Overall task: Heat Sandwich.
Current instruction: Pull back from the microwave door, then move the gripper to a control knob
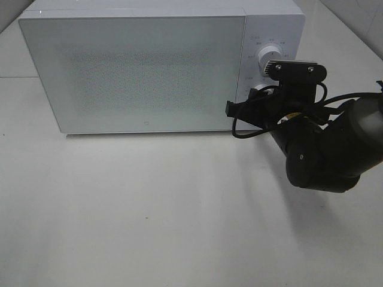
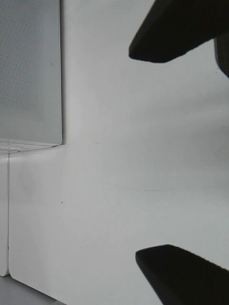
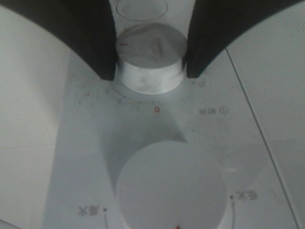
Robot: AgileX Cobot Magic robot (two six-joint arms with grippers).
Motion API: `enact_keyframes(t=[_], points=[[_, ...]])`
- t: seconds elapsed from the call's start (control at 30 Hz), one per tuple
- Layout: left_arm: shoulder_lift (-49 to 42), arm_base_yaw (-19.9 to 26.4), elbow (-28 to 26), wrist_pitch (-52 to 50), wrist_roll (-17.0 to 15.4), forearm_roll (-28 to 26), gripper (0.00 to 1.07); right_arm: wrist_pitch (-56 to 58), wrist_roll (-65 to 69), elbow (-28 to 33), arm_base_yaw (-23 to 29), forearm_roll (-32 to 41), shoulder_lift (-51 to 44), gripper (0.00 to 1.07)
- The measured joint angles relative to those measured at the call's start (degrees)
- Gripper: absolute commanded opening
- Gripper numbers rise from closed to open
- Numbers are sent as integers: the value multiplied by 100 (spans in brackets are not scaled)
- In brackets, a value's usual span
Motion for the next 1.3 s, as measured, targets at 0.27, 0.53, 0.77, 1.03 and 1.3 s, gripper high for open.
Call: enact_keyframes(t=[0.27,0.53,0.77,1.03,1.3], points=[[0,0,0,0,0,0,99,-120,1324,0,0,-6,34,5],[0,0,0,0,0,0,99,-143,2830,0,0,6,34,5],[0,0,0,0,0,0,99,-149,4085,0,0,17,40,5],[0,0,0,0,0,0,99,-155,5718,0,-11,29,57,5],[0,0,0,0,0,0,99,-160,7053,0,-11,40,63,6]])
